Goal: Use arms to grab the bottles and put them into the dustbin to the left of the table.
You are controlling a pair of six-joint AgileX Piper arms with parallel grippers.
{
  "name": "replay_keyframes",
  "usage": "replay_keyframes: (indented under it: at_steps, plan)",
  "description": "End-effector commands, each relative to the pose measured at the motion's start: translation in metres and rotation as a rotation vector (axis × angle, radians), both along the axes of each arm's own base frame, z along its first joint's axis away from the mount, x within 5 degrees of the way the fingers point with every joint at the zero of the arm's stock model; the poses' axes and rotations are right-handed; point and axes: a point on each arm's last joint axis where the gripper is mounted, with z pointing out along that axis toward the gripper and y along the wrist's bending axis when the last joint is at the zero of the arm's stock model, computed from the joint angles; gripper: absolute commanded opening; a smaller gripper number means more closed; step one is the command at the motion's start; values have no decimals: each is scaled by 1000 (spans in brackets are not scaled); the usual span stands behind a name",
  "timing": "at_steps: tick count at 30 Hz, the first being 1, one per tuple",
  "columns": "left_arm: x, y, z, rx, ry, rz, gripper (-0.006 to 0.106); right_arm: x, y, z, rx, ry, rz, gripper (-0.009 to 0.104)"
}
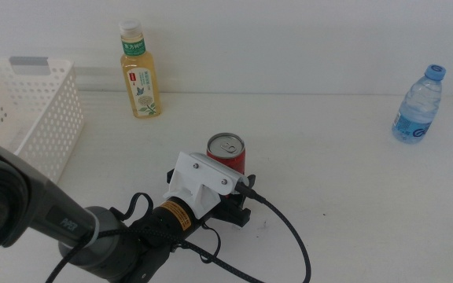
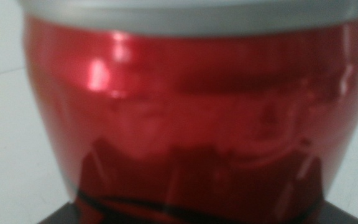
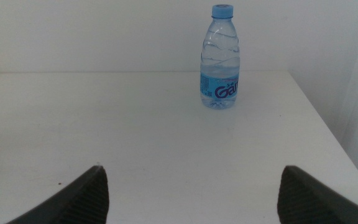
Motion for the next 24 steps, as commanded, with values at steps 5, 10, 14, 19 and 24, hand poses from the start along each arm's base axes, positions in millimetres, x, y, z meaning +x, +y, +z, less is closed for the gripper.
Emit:
replay_keyframes:
  at_steps: [5, 10, 14, 19, 24]
  plan:
    - [-1, -2, 9, -45, 13, -15, -2, 0, -1, 0, -13, -8, -8, 91]
    - [-5, 0, 49, -1, 88, -21, -2, 0, -1, 0, -13, -8, -8, 91]
    - [-6, 5, 96, 74, 192, 18, -2, 0, -1, 0, -13, -8, -8, 91]
    - [-1, 7, 139, 208, 339, 65, -2, 0, -1, 0, -13, -8, -8, 91]
    - [10, 11, 182, 333, 553, 116, -2, 0, -1, 0, -13, -8, -8, 91]
